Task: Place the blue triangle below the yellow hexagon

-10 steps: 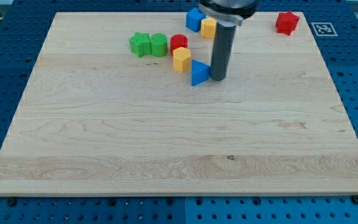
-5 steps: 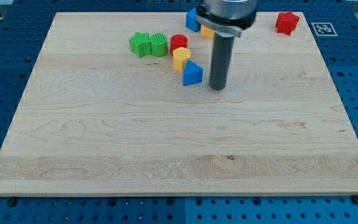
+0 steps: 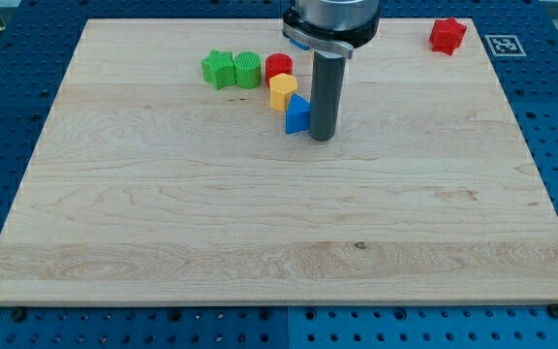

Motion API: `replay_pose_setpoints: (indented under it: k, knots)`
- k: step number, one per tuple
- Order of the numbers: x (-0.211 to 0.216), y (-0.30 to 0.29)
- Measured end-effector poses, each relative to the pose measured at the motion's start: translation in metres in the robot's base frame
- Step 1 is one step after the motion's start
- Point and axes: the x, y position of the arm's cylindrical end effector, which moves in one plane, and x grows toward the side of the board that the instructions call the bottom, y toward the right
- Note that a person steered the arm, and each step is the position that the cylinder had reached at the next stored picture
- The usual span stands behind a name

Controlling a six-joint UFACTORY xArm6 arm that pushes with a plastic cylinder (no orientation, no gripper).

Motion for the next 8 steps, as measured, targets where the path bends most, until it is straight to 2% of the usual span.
replay_pose_setpoints:
  k: [1,2,4,6,8]
  knots:
    - [-0.003,0.044]
    - [-0.025,0.034]
    - [-0.029,-0.019]
    - [-0.024,-0.024]
    - [0.041,-0.002]
